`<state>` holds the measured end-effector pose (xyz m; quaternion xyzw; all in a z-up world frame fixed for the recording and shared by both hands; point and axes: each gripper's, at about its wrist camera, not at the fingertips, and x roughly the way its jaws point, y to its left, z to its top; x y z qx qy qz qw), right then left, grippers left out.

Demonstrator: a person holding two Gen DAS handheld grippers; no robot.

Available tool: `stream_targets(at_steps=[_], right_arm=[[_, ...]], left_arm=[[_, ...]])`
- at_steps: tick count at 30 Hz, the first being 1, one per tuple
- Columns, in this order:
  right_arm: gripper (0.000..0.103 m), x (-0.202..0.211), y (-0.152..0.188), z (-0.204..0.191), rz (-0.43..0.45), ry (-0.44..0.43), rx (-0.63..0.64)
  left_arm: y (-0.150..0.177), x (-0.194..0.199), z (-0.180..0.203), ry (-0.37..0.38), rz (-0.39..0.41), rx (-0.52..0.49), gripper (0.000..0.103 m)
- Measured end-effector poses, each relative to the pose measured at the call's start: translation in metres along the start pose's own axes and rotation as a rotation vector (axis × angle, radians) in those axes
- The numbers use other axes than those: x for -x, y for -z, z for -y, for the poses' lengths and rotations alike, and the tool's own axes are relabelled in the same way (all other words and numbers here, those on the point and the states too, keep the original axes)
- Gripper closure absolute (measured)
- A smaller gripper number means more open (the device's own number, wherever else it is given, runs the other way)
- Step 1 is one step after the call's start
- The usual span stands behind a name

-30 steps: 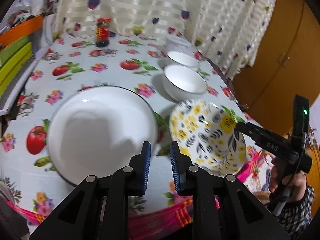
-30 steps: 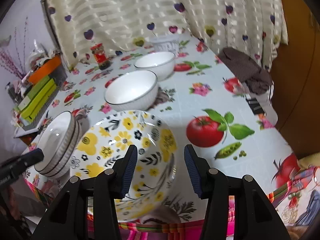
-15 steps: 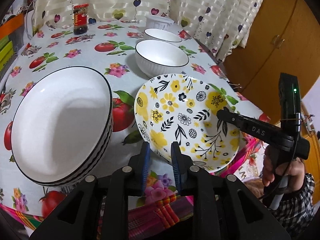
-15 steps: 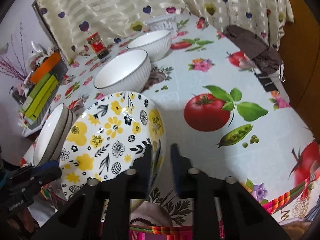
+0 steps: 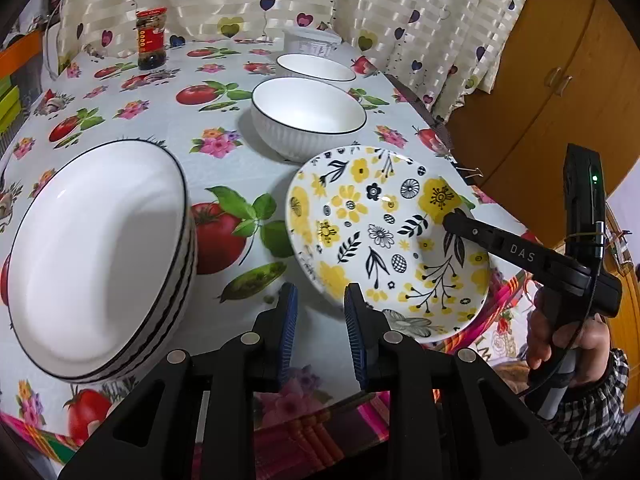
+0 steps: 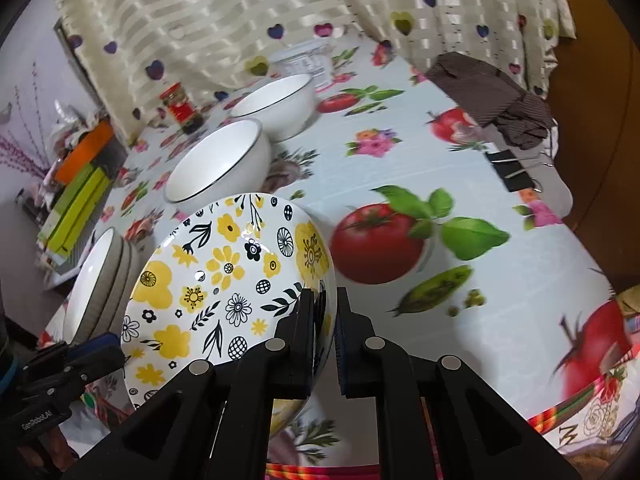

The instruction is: Organize plates and bowls

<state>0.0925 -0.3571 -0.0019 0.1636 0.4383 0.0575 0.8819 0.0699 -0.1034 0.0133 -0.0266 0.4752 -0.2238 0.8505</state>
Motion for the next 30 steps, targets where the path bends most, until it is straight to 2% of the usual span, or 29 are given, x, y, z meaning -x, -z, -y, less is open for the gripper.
stream_targets(at_steps=[9, 16, 18, 20, 21, 27, 30], right_arm=[[0.093, 0.005, -0.008, 0.023, -0.001, 0.03, -0.029], [0.092, 0.005, -0.014, 0.029, -0.017, 0.012, -0.04], [0.089, 0.007, -0.016, 0.03, -0.015, 0.008, -0.047], [0.069, 0.011, -0.02, 0.033, -0.008, 0.009, -0.062], [0.066, 0.012, -0.022, 0.034, -0.004, 0.008, -0.065], [0.066, 0.026, -0.041, 0.028, 0.067, 0.02, -0.049], [0.066, 0.023, -0.058, 0.017, 0.074, 0.007, -0.022]], left_arm=[[-0.019, -0.009, -0.002, -0.002, 0.001, 0.009, 0.078], [-0.044, -0.017, -0.016, -0.011, 0.015, 0.025, 0.078], [-0.053, -0.019, -0.021, -0.012, 0.017, 0.034, 0.078], [-0.059, -0.021, -0.024, -0.009, 0.018, 0.036, 0.078], [-0.063, -0.022, -0.026, -0.011, 0.018, 0.04, 0.078], [-0.084, -0.028, -0.038, 0.007, 0.018, 0.071, 0.078], [-0.097, -0.033, -0.043, 0.0, 0.019, 0.084, 0.078]])
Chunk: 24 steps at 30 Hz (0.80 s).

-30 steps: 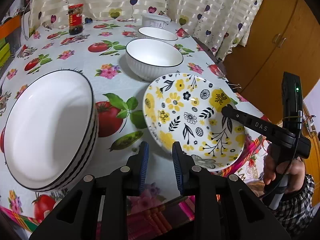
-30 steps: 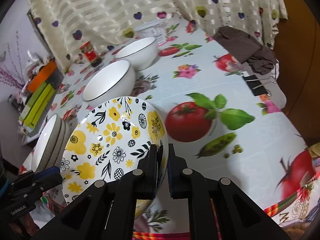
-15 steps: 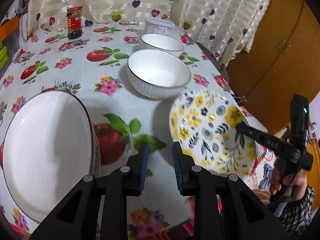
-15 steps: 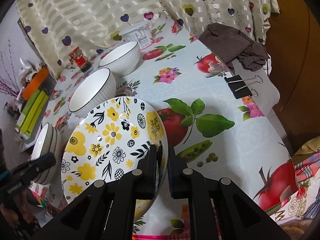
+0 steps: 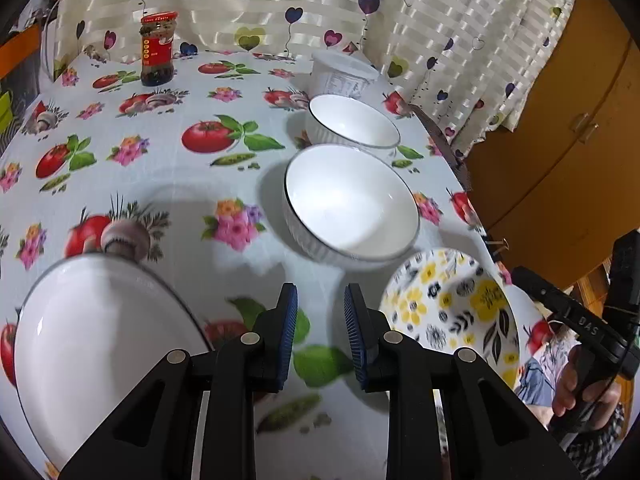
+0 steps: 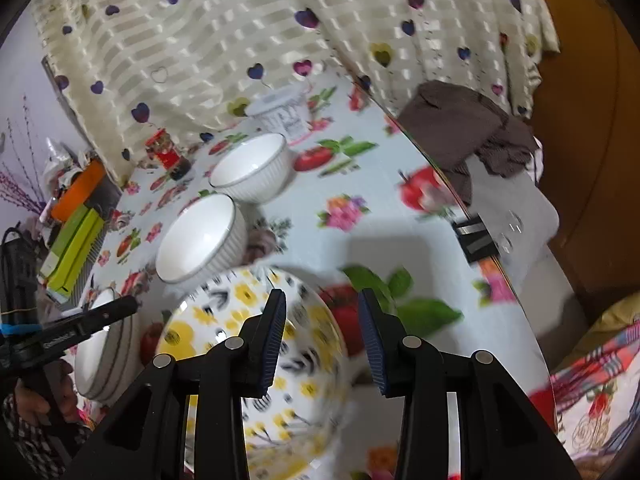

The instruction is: Organize plates and bowls

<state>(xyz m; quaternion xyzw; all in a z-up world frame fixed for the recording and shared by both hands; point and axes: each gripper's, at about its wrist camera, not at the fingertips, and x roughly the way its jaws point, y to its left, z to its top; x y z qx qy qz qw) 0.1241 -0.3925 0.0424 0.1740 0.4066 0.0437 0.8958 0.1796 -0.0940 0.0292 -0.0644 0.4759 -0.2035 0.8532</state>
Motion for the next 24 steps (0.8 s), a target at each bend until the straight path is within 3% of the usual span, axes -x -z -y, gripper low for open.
stream_targets(at_steps=[8, 24], right_arm=[[0.066, -0.046, -0.037, -0.03, -0.079, -0.072, 0.053], [0.068, -0.109, -0.067, -0.066, -0.188, -0.102, 0.159]], left_arm=[[-0.026, -0.02, -0.008, 0.007, -0.024, 0.025, 0.078], [-0.051, -0.047, -0.024, 0.018, -0.066, 0.073, 0.078]])
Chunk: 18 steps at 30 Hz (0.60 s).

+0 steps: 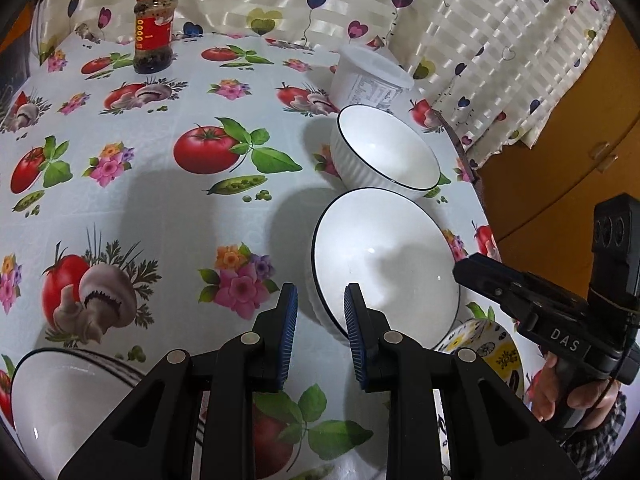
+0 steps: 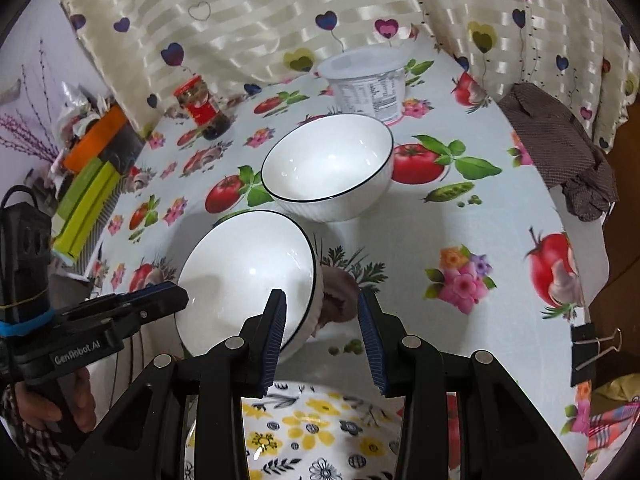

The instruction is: Organize plates and bowls

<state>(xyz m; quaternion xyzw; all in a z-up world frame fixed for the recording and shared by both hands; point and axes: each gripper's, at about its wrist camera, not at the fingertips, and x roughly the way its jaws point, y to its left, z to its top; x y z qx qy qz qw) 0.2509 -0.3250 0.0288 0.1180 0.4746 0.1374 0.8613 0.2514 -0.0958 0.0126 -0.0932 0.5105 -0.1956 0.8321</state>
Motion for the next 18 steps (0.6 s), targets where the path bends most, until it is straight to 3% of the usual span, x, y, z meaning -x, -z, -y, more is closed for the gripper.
stream_targets(at_steps=[2, 4, 18], right_arm=[[0.083, -0.005, -0.003, 0.0, -0.006, -0.002, -0.003], [0.087, -0.01, -0.004, -0.001, -0.012, 0.008, 0.002], [0.091, -0.033, -0.01, -0.007, -0.049, 0.034, 0.002]], left_arm=[[0.0, -0.004, -0.003, 0.003, -0.009, 0.01, 0.078], [0.0, -0.007, -0.005, 0.012, -0.012, 0.018, 0.078], [-0.006, -0.024, -0.002, 0.002, -0.034, 0.008, 0.078]])
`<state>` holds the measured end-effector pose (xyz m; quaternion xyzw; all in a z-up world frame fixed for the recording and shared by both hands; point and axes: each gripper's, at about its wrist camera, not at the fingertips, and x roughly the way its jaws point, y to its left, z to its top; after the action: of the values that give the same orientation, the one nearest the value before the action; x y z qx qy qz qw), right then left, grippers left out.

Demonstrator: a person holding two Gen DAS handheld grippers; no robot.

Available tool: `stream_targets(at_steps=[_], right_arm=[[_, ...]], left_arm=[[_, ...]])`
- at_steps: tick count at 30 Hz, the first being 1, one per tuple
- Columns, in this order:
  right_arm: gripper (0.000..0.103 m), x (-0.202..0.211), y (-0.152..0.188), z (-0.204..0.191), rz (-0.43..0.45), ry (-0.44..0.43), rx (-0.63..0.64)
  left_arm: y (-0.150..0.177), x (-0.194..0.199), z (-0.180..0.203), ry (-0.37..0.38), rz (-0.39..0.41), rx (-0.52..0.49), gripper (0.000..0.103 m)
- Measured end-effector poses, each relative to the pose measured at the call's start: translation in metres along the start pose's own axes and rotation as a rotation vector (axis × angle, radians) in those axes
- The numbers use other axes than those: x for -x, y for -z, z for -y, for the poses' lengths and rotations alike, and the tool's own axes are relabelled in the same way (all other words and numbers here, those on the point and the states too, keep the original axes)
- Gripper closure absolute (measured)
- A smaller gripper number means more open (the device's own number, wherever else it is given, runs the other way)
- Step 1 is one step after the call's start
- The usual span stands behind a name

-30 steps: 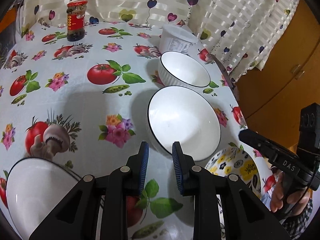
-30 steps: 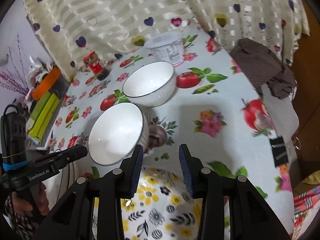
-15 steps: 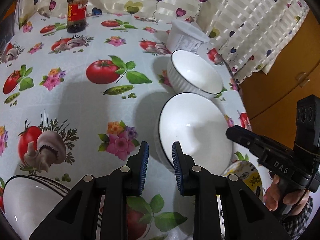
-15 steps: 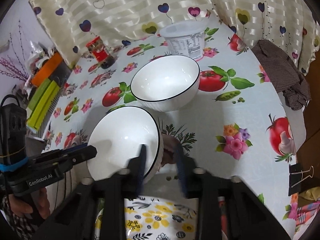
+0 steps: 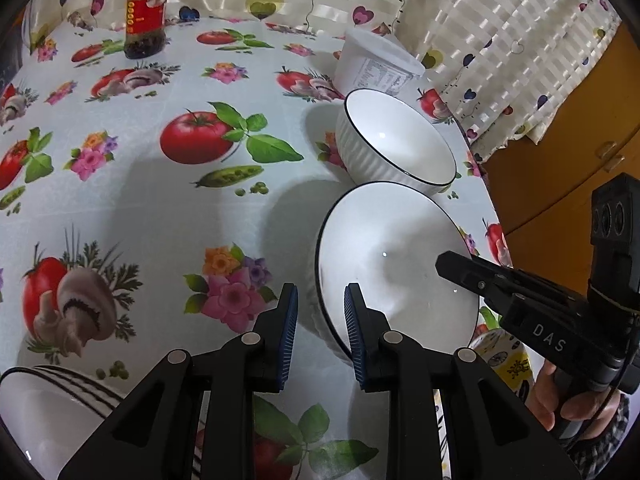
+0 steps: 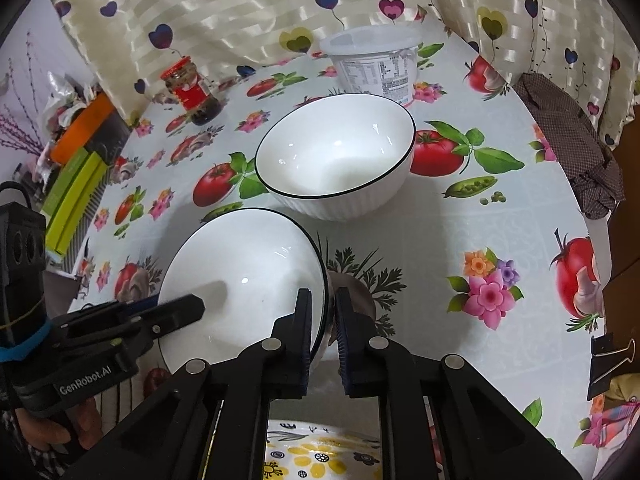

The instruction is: Organize plates and bowls

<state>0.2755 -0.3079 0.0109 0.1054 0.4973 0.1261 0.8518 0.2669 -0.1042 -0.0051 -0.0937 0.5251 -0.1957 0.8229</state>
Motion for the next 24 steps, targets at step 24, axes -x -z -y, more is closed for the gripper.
stream_targets(at_steps=[24], right_arm=[[0.092, 0.016, -0.005, -0.018, 0.055, 0.018, -0.006]], left_arm=[[-0.001, 0.007, 0.003, -0.046, 0.046, 0.006, 0.082]])
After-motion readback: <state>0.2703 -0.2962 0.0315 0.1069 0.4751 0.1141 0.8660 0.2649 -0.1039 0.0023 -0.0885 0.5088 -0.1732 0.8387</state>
